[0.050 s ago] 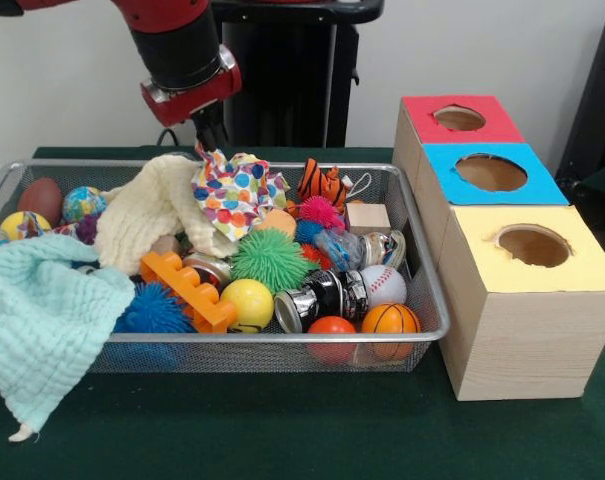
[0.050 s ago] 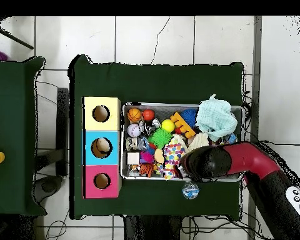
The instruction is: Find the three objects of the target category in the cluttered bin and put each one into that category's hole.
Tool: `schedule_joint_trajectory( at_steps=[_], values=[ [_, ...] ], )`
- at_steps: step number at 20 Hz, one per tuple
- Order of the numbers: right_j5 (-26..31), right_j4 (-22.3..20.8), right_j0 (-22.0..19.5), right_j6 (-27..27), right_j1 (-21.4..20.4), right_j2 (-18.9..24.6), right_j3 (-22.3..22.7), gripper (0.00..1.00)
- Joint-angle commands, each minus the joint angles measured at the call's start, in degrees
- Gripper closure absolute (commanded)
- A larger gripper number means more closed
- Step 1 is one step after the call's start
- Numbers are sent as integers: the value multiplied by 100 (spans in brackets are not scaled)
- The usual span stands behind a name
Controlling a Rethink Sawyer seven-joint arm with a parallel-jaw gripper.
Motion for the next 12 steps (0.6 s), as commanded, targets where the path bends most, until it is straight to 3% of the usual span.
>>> schedule_joint_trajectory(
  at_steps=[1, 5, 12],
  values=[
    [1015, 111, 128, -1389, 73, -96, -924, 100],
    [1414, 171, 45, -1524, 253, -161, -1002, 100],
    [1091, -95, -21, -1514, 669, -173, -1059, 100]
  ],
)
